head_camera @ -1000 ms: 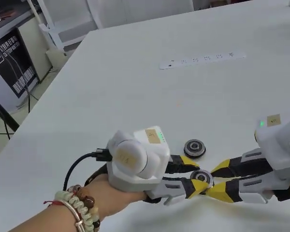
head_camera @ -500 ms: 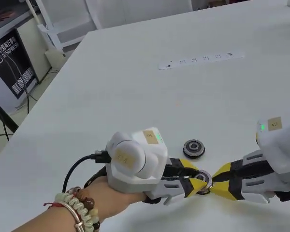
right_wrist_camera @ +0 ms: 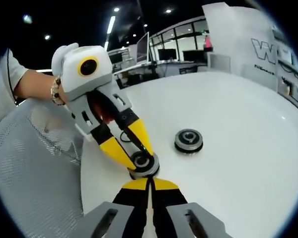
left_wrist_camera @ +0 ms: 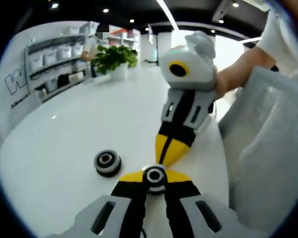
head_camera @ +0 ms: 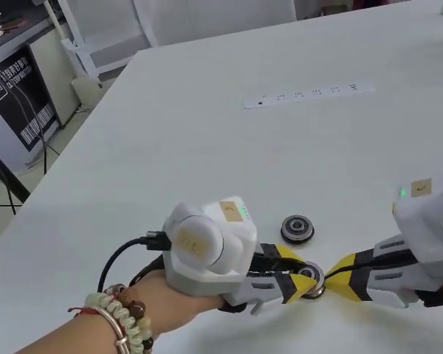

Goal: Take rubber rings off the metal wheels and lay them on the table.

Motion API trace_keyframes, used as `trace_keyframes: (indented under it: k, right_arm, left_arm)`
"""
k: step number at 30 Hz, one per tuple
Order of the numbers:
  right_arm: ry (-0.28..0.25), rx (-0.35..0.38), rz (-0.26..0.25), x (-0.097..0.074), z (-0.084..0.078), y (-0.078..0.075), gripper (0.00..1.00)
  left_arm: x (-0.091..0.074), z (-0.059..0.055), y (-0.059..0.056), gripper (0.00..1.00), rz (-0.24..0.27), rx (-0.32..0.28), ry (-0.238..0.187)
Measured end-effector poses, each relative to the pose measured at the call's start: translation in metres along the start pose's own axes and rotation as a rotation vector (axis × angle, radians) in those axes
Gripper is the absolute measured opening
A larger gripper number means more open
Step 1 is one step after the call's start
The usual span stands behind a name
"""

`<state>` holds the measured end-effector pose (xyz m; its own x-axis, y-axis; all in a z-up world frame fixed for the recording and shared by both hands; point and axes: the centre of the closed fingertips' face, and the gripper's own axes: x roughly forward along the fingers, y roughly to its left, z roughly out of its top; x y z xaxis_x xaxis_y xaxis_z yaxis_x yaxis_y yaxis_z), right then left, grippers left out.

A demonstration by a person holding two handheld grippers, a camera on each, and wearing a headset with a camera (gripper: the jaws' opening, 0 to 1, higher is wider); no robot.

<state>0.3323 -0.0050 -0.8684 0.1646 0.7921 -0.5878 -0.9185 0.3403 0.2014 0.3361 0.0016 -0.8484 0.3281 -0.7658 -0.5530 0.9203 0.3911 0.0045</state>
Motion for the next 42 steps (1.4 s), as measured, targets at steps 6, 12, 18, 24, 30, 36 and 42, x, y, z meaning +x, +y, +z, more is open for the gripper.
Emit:
trace_keyframes:
  k: [6,12,18,24,30,36,42]
  right_arm:
    - [-0.030,0.173,0.020,-0.002,0.001,0.001,0.00]
    - [-0.112,0.412,0.053,-0.005,0.002,-0.001,0.00]
    - [-0.249,0.755,0.167,-0.008,0.007,-0.001,0.00]
    - [-0.290,0.883,0.196,-0.008,0.007,0.001,0.00]
    - [-0.302,0.903,0.230,-0.009,0.012,0.007,0.00]
    - [-0.311,0.912,0.256,-0.011,0.017,0.010,0.00]
    - [-0.308,0.905,0.271,-0.011,0.020,0.013,0.00]
  left_arm:
    - [0.000,0.000,-0.001,0.15,-0.001,0.018,-0.005]
    - [0.000,0.000,-0.001,0.15,0.003,0.040,-0.004]
    - [0.000,-0.001,-0.001,0.15,0.007,0.043,-0.007]
    - [0.001,-0.001,-0.001,0.15,0.015,0.046,-0.008]
    - [0.000,-0.001,-0.001,0.15,0.013,0.055,-0.006]
    - [0.000,-0.001,-0.001,0.15,0.021,0.054,-0.001]
    - [0.001,-0.001,-0.001,0.14,0.024,0.058,-0.003]
